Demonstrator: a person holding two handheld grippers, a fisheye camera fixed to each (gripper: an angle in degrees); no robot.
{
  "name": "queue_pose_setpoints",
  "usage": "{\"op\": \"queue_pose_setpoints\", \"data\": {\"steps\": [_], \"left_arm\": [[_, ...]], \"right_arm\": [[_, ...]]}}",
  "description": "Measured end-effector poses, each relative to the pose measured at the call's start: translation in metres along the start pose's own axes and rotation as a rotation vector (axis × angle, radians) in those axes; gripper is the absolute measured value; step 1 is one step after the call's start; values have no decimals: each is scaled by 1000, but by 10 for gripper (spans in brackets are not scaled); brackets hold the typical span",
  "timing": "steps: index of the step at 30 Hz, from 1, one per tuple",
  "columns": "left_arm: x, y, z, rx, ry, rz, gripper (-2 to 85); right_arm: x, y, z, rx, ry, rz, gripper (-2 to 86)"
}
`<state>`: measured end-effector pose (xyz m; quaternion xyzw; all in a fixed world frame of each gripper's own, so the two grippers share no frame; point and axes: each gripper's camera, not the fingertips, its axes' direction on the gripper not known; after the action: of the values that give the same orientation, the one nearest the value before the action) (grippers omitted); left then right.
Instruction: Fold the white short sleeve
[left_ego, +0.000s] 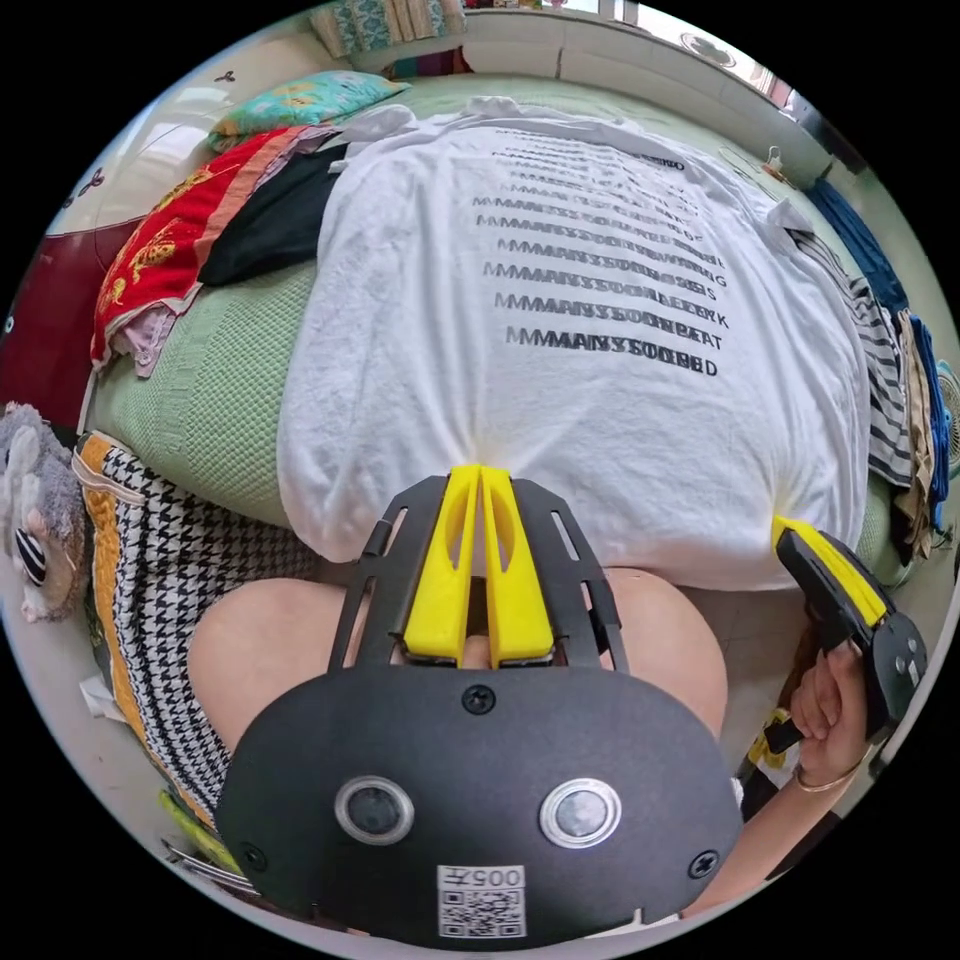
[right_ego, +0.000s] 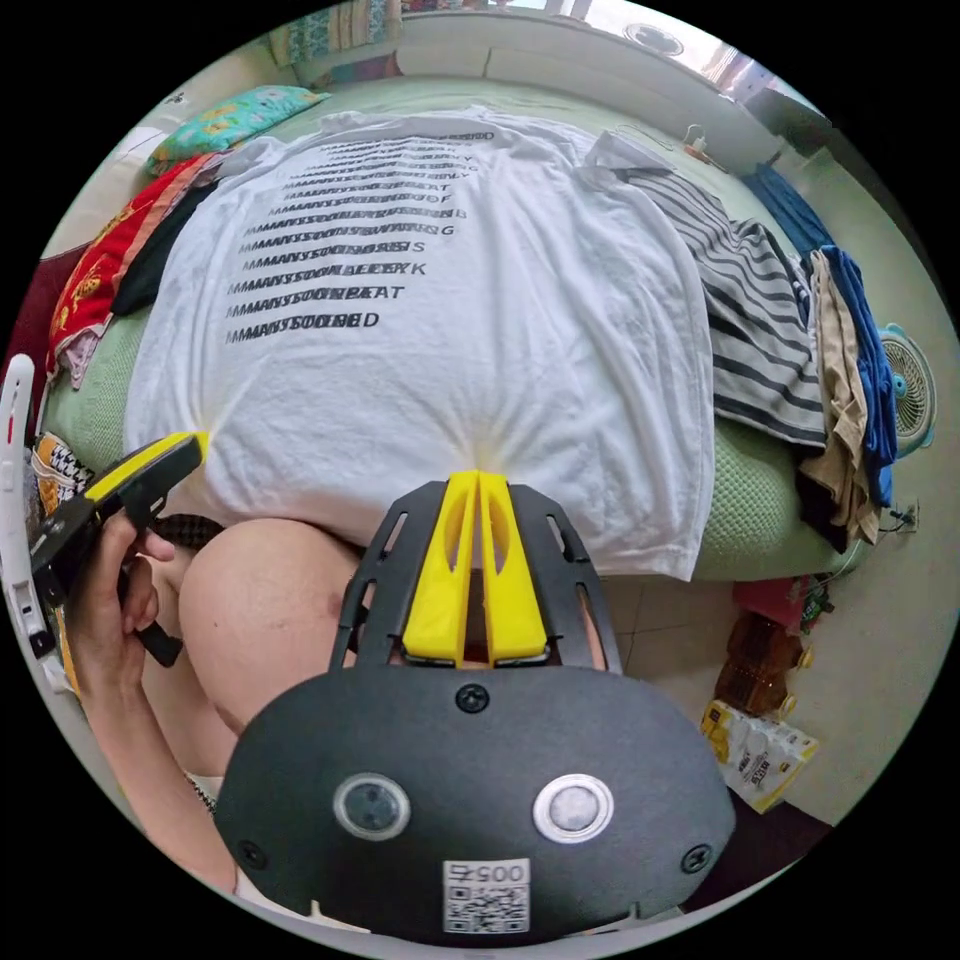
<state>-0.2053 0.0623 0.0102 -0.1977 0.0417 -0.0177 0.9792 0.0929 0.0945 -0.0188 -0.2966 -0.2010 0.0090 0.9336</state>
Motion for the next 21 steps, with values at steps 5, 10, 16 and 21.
{"op": "queue_pose_setpoints", "data": {"steps": [5, 10, 16, 21], "left_arm": [[1, 21, -27, 99, 39, -10, 30], [14, 40, -71, 239, 82, 15, 52], [65, 51, -114, 370, 141, 106, 52], [118, 28, -125, 405, 128, 176, 52]], "right_arm": [[22, 8, -19, -14, -80, 23, -9], [58, 41, -71, 176, -167, 63, -9], [109, 67, -128, 293, -139, 148, -9], [153, 73, -167, 336, -156, 200, -9]]}}
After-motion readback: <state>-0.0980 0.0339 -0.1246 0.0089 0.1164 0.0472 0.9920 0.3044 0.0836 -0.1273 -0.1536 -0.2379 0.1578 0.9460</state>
